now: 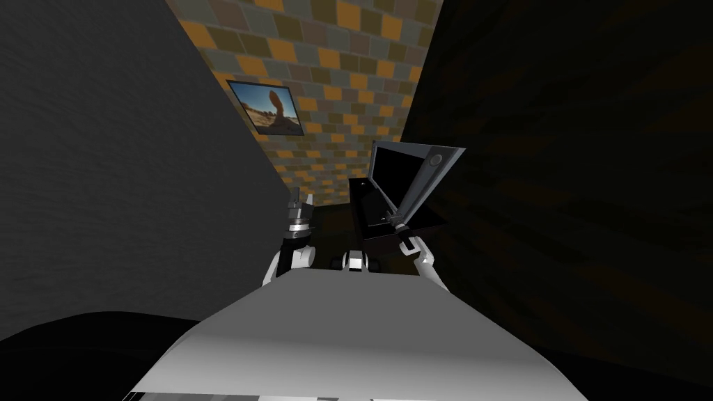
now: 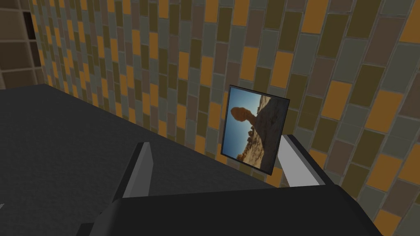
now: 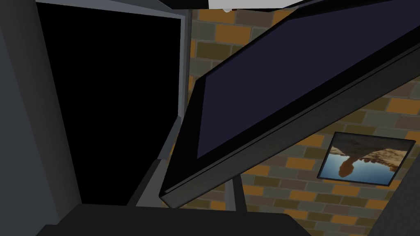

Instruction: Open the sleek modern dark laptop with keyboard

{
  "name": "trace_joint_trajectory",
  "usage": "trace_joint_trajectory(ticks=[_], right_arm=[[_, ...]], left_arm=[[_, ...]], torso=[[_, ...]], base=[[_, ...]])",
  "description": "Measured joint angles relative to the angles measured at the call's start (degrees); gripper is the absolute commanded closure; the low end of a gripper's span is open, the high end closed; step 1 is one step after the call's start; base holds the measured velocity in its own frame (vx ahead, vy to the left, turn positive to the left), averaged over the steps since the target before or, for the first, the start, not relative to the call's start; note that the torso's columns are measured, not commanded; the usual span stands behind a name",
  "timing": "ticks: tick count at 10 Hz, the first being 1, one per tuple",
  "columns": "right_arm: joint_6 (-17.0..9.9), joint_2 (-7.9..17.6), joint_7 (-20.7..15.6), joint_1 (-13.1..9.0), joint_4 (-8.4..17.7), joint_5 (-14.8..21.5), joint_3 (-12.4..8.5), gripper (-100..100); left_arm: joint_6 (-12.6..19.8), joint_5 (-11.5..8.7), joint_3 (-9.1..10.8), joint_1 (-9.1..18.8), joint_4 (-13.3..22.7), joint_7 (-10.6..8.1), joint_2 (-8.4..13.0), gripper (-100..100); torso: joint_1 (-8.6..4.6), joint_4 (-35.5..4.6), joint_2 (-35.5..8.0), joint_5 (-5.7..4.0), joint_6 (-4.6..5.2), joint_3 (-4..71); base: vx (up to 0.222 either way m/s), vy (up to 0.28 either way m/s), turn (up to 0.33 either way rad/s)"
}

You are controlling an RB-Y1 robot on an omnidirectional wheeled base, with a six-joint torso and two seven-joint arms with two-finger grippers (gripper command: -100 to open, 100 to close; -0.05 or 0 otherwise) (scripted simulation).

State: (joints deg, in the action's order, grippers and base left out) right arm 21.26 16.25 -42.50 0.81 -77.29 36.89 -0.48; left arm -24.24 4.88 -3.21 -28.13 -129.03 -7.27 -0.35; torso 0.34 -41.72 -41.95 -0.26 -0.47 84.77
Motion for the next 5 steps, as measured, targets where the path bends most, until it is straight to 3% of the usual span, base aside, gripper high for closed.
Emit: trace_joint_trajectory(ticks=[2, 3, 5], right_arm=[[0.98, -0.54, 0.59, -0.32, 1.71, -0.62, -0.09, 100], [0.83, -0.67, 0.57, 0.03, 1.34, -0.6, -0.01, -100], [-1.8, 1.41, 2.64, -1.26, 0.18, -0.86, 0.82, -100]], left_arm=[[0.0, 0.0, 0.0, 0.0, 0.0, 0.0, 0.0, 0], [0.0, 0.0, 0.0, 0.0, 0.0, 0.0, 0.0, 0], [0.0, 0.0, 0.0, 0.01, 0.0, 0.0, 0.0, 0]], torso=[[-0.09, -0.1, 0.09, 0.06, 0.0, 0.03], [0.04, -0.14, 0.03, 0.1, -0.04, -0.01], [-0.2, -0.55, -0.44, 0.27, 0.4, -0.26]], base=[[-0.001, -0.02, 0.015], [-0.048, -0.009, 0.092], [-0.086, -0.002, 0.067]])
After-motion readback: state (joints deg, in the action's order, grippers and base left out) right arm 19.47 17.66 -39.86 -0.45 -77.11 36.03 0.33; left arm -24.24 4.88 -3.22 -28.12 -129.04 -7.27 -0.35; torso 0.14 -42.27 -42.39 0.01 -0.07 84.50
